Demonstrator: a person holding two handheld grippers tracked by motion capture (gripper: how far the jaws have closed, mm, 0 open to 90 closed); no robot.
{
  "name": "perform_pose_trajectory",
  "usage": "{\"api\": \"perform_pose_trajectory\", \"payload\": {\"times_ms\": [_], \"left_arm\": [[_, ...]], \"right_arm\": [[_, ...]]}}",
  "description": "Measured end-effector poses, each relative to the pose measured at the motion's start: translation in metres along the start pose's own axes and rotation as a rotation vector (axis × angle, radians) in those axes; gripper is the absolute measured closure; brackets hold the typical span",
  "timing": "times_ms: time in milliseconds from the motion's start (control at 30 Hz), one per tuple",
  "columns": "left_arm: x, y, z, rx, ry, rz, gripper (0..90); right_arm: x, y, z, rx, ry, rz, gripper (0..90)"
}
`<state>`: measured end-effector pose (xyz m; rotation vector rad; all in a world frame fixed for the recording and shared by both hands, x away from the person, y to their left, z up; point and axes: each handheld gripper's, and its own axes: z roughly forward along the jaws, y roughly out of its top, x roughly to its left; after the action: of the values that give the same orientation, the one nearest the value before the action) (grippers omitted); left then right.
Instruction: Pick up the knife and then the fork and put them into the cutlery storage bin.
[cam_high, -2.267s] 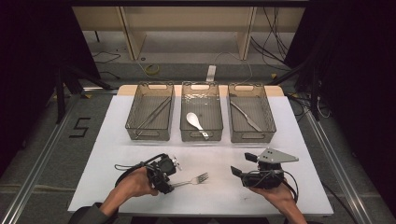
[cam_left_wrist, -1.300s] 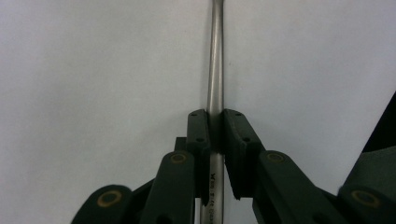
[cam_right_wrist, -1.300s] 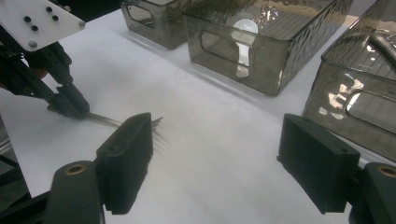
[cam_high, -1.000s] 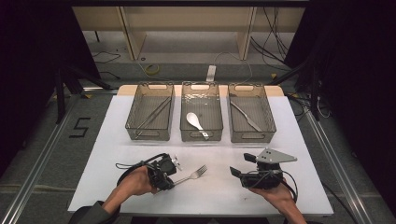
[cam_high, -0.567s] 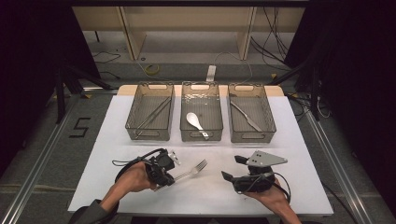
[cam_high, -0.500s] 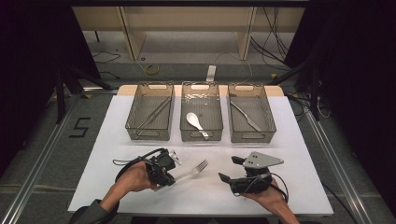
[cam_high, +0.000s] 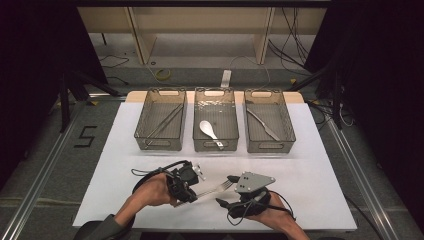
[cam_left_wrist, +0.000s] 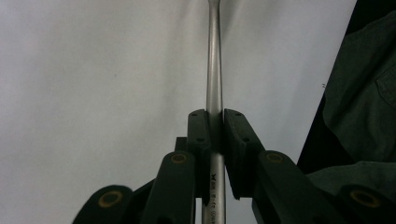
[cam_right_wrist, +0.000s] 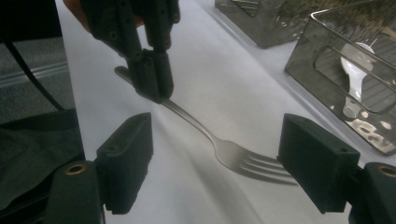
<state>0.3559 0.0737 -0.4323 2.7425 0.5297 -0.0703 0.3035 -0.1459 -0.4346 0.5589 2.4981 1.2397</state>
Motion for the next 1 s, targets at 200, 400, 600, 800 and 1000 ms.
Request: {"api": "perform_pose_trajectory", "payload": {"times_ms": [200, 400, 600, 800, 1000], "left_arm": [[-0.004, 0.005, -0.002, 0.014, -0.01, 0.016, 80.7], [-0.003, 0.008, -0.003, 0.026, -0.017, 0.027, 80.7], [-0.003, 0.011, -0.002, 0.027, -0.031, 0.02, 80.7], [-0.004, 0.015, -0.003, 0.041, -0.055, 0.037, 80.7], [-0.009, 0.022, -0.004, 0.048, -0.072, 0.059, 80.7]], "right_arm": [[0.008, 0.002, 0.008, 0.035, -0.005, -0.065, 28.0], [0.014, 0.004, 0.014, 0.057, -0.017, -0.129, 29.5], [0.02, 0.004, 0.023, 0.098, -0.033, -0.204, 32.9], [0.025, 0.003, 0.031, 0.138, -0.062, -0.301, 42.1], [0.029, 0.001, 0.04, 0.217, -0.081, -0.428, 54.7]]}}
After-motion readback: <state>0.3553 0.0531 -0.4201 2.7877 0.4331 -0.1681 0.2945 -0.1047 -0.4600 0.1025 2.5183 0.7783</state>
